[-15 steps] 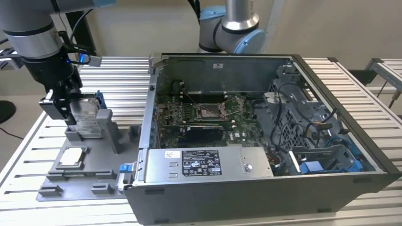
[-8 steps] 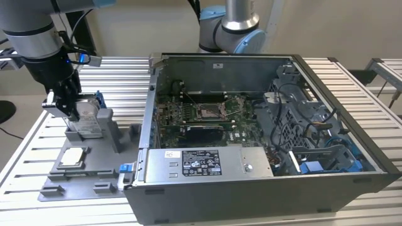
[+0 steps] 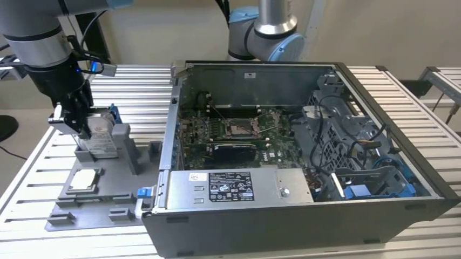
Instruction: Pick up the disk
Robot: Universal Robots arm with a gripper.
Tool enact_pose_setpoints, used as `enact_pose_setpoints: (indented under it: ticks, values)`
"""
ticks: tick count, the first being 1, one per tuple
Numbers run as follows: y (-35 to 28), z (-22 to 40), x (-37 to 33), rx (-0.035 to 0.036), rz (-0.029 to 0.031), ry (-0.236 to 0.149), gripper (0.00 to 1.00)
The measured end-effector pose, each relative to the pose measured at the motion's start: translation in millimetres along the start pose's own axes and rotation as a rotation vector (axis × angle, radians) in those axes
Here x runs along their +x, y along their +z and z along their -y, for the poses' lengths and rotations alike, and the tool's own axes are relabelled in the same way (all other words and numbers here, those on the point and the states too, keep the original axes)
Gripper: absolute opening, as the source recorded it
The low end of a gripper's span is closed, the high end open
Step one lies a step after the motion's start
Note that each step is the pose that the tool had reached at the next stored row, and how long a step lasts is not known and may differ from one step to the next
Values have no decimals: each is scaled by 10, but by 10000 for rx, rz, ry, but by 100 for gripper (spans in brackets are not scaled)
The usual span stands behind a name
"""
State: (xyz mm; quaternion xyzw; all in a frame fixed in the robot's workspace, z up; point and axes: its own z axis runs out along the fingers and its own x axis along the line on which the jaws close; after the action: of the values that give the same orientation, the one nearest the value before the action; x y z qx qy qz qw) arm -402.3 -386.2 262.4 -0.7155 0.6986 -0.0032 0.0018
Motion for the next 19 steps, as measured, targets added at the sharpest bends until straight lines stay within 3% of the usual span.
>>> enact_pose_setpoints:
  ticks: [10,11,12,14,15,17,19]
  values:
    - [0,0,0,0,2,0,0]
    - [1,-1,7,1,20,-1,0]
    - [0,-1,17,1,73,0,0]
    - [0,0,22,3,92,0,0]
    - [1,0,21,4,76,2,0]
    - [0,0,22,-2,-55,0,0]
    - [0,0,23,-1,-74,-1,0]
